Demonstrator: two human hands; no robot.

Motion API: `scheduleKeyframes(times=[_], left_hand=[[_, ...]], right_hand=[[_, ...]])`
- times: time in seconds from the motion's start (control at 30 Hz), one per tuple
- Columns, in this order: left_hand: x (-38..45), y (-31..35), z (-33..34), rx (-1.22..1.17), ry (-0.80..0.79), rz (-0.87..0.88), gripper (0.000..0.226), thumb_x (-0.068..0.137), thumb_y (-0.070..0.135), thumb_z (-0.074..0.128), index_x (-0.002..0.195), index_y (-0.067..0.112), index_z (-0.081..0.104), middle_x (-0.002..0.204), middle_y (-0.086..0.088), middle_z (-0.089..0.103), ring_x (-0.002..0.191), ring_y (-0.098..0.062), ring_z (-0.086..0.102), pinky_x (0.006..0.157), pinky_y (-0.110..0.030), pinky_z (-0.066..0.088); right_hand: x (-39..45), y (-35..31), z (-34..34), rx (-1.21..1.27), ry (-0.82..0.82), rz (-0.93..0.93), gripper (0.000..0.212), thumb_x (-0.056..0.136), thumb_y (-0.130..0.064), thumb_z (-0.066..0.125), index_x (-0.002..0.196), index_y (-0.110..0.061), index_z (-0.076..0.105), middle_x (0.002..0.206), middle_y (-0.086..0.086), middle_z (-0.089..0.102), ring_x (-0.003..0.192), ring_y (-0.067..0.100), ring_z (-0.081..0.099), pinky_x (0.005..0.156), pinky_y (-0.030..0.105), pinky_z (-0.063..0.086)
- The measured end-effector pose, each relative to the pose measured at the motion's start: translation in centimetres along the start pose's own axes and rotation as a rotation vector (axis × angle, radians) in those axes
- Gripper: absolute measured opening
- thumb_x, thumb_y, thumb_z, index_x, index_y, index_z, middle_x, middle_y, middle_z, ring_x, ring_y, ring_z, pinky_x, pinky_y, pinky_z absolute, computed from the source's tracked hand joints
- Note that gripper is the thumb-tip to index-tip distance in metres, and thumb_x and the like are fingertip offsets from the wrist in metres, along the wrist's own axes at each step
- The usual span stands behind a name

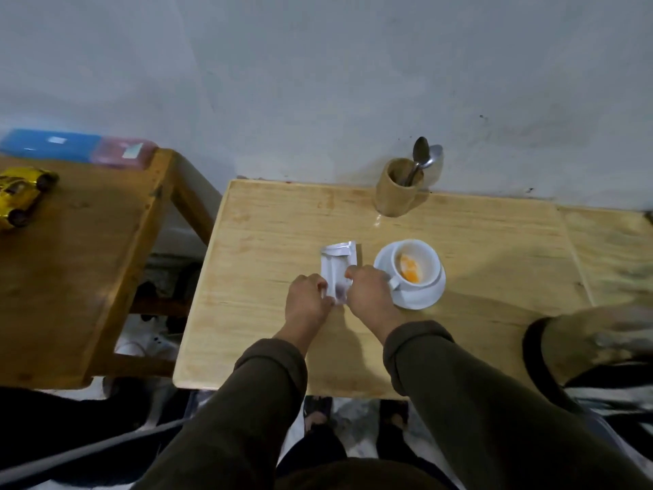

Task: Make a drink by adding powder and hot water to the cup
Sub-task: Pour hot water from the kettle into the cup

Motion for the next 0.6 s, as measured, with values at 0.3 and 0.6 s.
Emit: scheduleKeyframes(times=[0.3,0.6], left_hand=[[0.4,0.5,0.8,0.109,-0.012,0.025,0.031,0.082,0.015,0.058,0.112,0.009,0.061,0.115,-0.014,0.054,0.101,-0.031,0.058,0.075,-0.028,0.042],[-4.1,4.0,5.2,-0.079,0.061,-0.009,0.044,0.087,0.011,0.052,0.131,0.007,0.047,0.131,-0.019,0.045,0.118,-0.036,0.049,0.096,-0.035,0.043]], right_hand=[[-0.8,0.4,-1.3,0.004,0.089,-0.042,0.038,0.088,-0.003,0.048,0.125,-0.010,0.054,0.121,0.014,0.058,0.105,0.029,0.060,0.081,0.033,0.048],[-6.3,5.4,-7.3,0.324,0.516,-0.085,0.021,0.089,-0.016,0.052,0.100,-0.008,0.067,0.109,0.012,0.065,0.092,0.031,0.062,0.075,0.034,0.046]])
Point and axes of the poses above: each hand's wrist, its own x-axis towards the middle knuckle, its own z-axis out of the palm, y = z × x, the point moved 3 cm from there along x, towards the middle knuckle
